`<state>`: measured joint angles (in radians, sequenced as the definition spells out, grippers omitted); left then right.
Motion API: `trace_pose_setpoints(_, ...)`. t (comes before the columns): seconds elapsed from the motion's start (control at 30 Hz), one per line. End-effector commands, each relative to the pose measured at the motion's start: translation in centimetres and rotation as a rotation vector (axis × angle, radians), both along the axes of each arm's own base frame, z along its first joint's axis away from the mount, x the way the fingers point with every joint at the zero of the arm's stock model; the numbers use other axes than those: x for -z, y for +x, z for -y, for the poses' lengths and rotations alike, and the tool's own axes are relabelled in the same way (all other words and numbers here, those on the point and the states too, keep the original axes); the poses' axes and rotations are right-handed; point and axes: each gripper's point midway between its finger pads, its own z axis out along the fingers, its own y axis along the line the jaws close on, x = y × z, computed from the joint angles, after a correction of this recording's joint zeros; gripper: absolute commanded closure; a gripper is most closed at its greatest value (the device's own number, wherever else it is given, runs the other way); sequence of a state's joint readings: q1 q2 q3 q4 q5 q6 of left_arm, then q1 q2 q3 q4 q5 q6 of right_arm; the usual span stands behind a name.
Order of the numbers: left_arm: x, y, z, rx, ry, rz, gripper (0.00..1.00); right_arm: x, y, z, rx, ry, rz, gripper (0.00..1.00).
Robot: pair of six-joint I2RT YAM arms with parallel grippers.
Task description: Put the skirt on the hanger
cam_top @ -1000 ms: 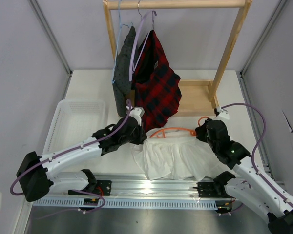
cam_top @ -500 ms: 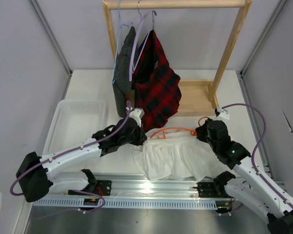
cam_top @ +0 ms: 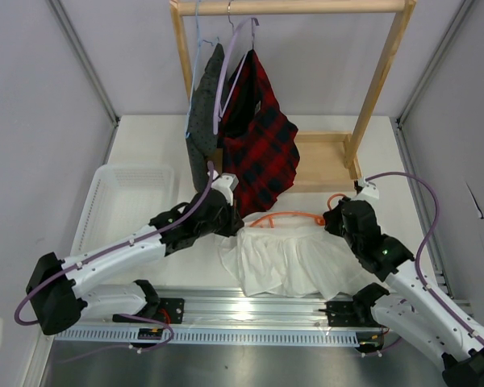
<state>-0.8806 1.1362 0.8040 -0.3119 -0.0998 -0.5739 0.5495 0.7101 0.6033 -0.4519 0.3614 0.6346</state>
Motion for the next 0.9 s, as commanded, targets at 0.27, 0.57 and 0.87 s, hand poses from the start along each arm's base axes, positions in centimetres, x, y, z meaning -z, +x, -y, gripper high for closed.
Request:
trace_pose_setpoints(0.27, -9.9, 2.3, 1.4, 0.03, -0.087, 0.169, 1.0, -3.6, -0.2, -2.4, -0.063, -0.196, 0.119, 1.0)
trace_pose_setpoints(0.57, -12.9, 1.5, 4.4, 0.118, -0.102, 0.196, 1.0, -7.3, 0.1, -5.3, -0.142, -0.17, 0.19, 1.0)
trace_pose_setpoints(0.87, -13.6, -0.4, 8.6, 0.226, -0.058, 0.225, 1.0, -10.2, -0.4, -9.1, -0.244, -0.106, 0.205, 1.0)
